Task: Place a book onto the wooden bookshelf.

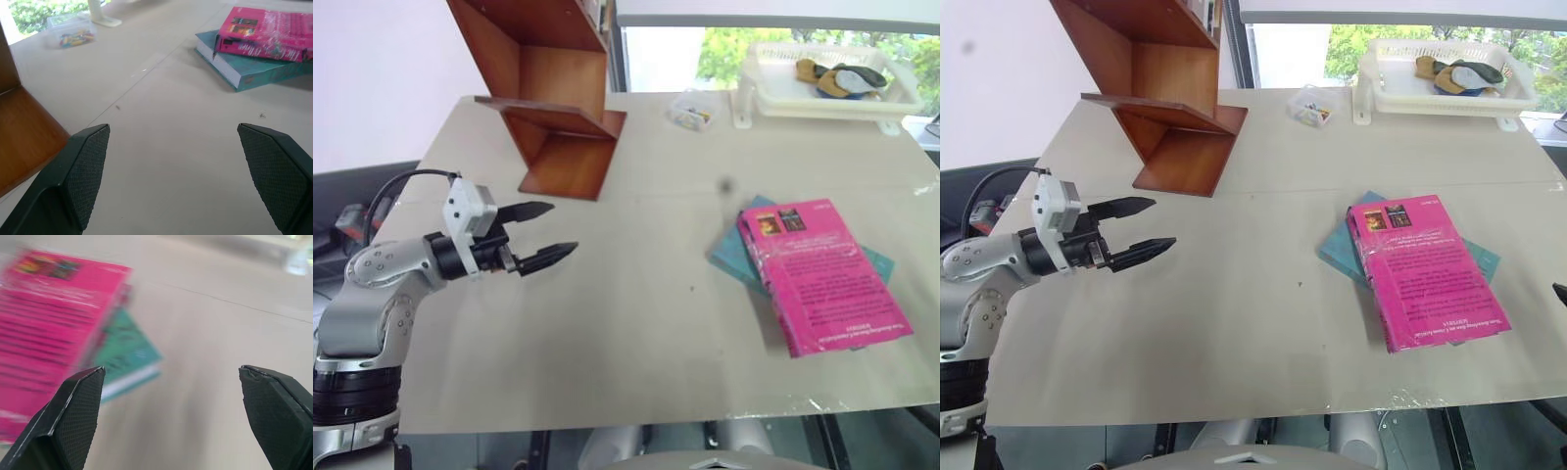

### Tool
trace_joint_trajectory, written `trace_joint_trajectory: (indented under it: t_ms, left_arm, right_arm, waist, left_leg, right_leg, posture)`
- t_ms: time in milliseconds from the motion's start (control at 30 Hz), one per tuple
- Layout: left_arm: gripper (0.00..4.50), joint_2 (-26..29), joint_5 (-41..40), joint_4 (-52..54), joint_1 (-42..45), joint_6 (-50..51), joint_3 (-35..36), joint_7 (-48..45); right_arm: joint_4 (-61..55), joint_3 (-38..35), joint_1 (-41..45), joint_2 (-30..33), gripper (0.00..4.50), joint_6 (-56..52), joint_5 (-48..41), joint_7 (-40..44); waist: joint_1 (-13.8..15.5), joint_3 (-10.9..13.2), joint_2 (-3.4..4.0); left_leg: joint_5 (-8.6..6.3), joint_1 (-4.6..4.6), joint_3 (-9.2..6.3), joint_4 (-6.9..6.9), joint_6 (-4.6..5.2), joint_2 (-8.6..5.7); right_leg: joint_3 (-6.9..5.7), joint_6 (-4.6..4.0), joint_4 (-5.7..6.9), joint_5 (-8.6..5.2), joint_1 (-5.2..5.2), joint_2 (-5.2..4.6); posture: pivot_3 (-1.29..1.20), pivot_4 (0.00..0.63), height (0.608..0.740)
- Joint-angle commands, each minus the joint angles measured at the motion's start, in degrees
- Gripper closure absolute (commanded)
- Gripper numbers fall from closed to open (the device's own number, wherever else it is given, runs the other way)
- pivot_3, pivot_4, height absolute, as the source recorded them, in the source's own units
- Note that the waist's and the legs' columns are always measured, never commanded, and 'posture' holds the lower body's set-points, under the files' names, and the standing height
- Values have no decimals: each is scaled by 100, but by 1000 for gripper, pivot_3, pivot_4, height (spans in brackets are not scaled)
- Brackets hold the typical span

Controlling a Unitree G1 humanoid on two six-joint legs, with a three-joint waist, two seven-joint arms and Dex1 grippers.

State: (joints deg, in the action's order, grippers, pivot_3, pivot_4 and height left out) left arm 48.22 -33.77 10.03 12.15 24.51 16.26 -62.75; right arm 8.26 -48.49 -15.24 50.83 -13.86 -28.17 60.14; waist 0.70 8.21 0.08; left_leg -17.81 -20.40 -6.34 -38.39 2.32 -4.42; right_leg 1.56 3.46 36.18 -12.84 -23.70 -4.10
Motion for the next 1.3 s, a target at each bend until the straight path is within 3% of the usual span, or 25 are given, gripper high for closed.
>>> trace_joint_trajectory:
  t_ms: [33, 100, 300, 533, 833, 1000, 1300]
  left_arm:
    - [25, 44, -388, 100, 137, 35, 178, -275]
    - [25, 106, -819, 169, 186, 276, 275, -561]
    - [25, 284, -1600, 168, 347, 666, 489, -1154]
    - [25, 418, -1636, 170, 351, 676, 520, -1388]
    - [25, 463, -1418, 166, 287, 534, 499, -1390]
    - [25, 480, -1397, 243, 137, 528, 587, -1361]
    - [25, 494, -1383, 311, -21, 487, 647, -1312]
  right_arm:
    - [-160, 259, 233, -191, 0, 71, 432, -939]
    - [-197, 538, 445, -308, 0, -152, 887, -1802]
    - [-60, 983, 1138, -595, 0, -545, 1284, -2989]
    - [63, 1714, 1637, -941, 0, -532, 1481, -3337]
    - [571, 2149, 2057, -1049, 0, -325, 1101, -2593]
    - [331, 2365, 2026, -1143, 0, -441, 812, -2137]
    - [-479, 2633, 1830, -1296, 0, -1101, 478, -2018]
  waist:
    - [0, -1, 3]
    - [0, -1, 3]
    - [-11, -2, 6]
    - [-29, -2, 6]
    - [-78, -2, 6]
    - [-158, -2, 6]
    - [-143, -1, 8]
  left_leg:
    - [0, 0, 0, 0, 0, 0]
    - [0, -2, 0, 1, 0, 0]
    - [2, -18, 9, -4, -1, -3]
    - [2, -18, 16, -3, -1, -2]
    - [2, -18, 17, -3, -1, -2]
    - [2, -17, 18, -3, 0, 0]
    - [2, -19, 20, -3, 0, 1]
  right_leg:
    - [0, 0, 0, 0, 0, 0]
    - [1, 0, 1, 0, -5, 0]
    - [0, -1, 13, 0, -29, 2]
    - [-3, -1, 15, 0, -33, 6]
    - [-5, -1, 14, 0, -34, 7]
    - [-3, -1, 16, 0, -34, 7]
    - [1, -1, 23, 0, -39, 8]
  posture:
    - [0, 150, 740]
    - [0, 150, 740]
    - [0, 150, 740]
    - [0, 150, 740]
    - [0, 150, 740]
    - [0, 150, 740]
    - [0, 150, 740]
